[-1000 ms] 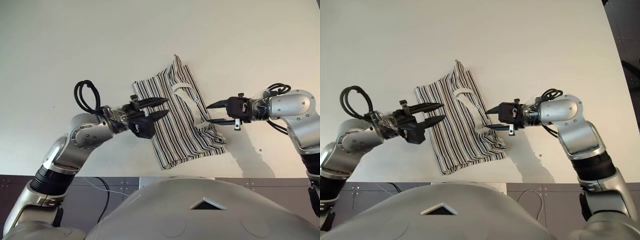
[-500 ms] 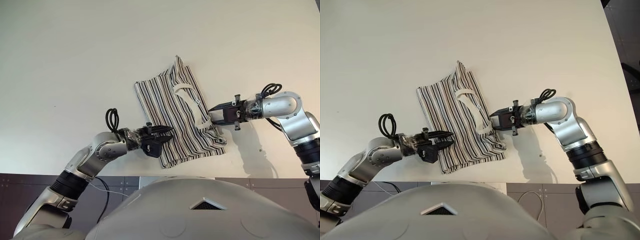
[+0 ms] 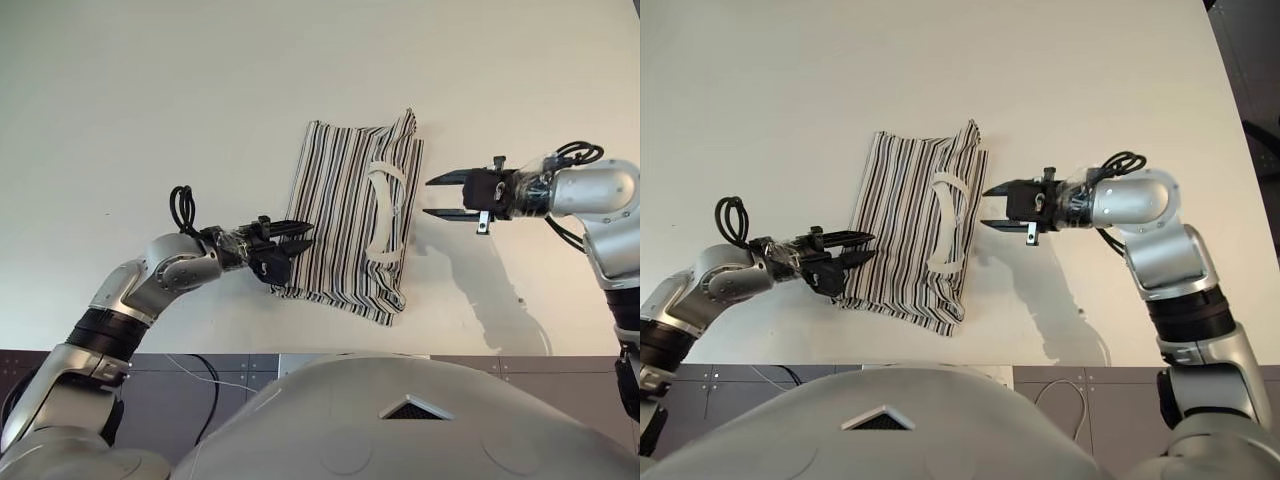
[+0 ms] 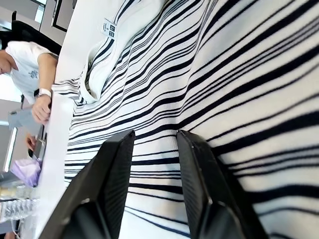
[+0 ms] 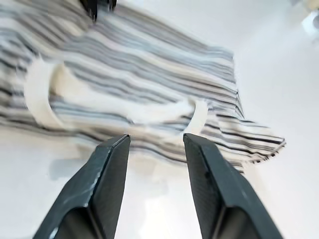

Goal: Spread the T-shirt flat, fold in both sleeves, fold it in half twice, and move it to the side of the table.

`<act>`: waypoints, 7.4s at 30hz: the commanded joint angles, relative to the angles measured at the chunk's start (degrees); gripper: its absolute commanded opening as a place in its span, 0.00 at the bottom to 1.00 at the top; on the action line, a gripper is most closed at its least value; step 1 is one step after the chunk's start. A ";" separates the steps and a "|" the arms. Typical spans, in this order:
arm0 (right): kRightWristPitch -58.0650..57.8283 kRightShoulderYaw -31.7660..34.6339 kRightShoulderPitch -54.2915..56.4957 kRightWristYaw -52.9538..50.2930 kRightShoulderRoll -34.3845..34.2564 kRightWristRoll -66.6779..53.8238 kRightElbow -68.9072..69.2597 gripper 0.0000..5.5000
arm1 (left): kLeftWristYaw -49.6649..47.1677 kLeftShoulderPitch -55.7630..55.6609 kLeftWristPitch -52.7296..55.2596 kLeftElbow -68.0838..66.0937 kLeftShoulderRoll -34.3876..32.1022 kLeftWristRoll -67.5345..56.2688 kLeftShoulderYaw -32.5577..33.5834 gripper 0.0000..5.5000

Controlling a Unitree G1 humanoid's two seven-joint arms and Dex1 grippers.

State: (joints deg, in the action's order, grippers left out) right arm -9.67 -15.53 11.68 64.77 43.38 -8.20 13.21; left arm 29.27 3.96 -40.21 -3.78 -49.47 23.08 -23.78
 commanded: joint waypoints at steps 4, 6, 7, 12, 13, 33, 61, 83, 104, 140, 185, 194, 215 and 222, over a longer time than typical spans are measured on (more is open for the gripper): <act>-15.70 -8.29 4.36 -1.41 -8.02 -5.86 10.97 0.36 | 5.27 10.79 5.94 7.38 -1.96 -1.46 -0.62 0.29; -14.21 -11.75 4.13 -0.48 -7.16 -2.72 9.35 0.36 | 5.53 11.22 6.45 7.77 -1.49 -0.80 -0.64 0.29; -12.10 -13.79 2.89 0.72 -5.21 -0.33 8.69 0.36 | 5.54 11.17 6.74 7.78 -1.37 -0.44 -0.53 0.29; -5.80 -19.78 -2.37 4.24 0.20 6.08 6.74 0.36 | 5.20 11.68 7.63 7.96 -1.01 0.36 -0.34 0.29; -4.67 -20.82 -2.96 3.87 0.12 7.62 5.27 0.36 | 5.16 11.84 7.89 8.17 -0.79 0.52 -0.45 0.29; -6.12 2.65 -8.17 -4.25 3.83 -5.41 6.83 0.36 | -0.80 13.35 7.27 -0.53 -2.61 8.58 -1.28 0.29; 9.67 -9.44 2.75 7.25 4.36 8.17 -24.86 0.36 | -0.84 12.03 7.57 -1.32 -2.14 9.32 -4.04 0.29; 16.36 -15.58 27.95 -1.97 -24.79 18.20 -55.96 0.36 | -0.11 8.28 5.81 -4.21 -1.82 9.14 -6.48 0.29; 16.41 -4.81 16.80 17.35 2.90 9.64 -31.41 0.36 | -3.80 13.54 10.85 -5.64 -1.32 10.91 -6.69 0.29; -7.51 1.62 -22.35 -4.36 9.19 -6.52 24.92 0.36 | 8.16 19.62 18.07 29.29 0.39 -23.72 10.49 0.29; 3.54 10.37 -44.76 -8.07 11.44 -0.16 24.03 0.36 | 7.43 32.91 -5.83 18.10 -7.87 0.53 14.08 0.41; 5.18 12.24 -46.67 -6.50 12.61 -0.43 24.44 0.36 | 6.53 32.83 -4.88 15.69 -6.34 2.02 10.89 0.27; 28.77 3.95 -53.40 -14.42 8.62 23.15 20.95 0.36 | 10.65 26.40 -6.18 11.78 -10.64 -5.52 9.82 0.02; 26.70 2.79 -53.40 -11.91 10.43 18.85 24.48 0.36 | 12.25 24.43 -7.41 10.04 -11.67 -6.32 9.64 0.02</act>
State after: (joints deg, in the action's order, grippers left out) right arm 16.85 -12.31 -42.47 51.90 53.02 13.08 34.28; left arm 40.04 28.85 -48.18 7.64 -59.27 15.89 -13.93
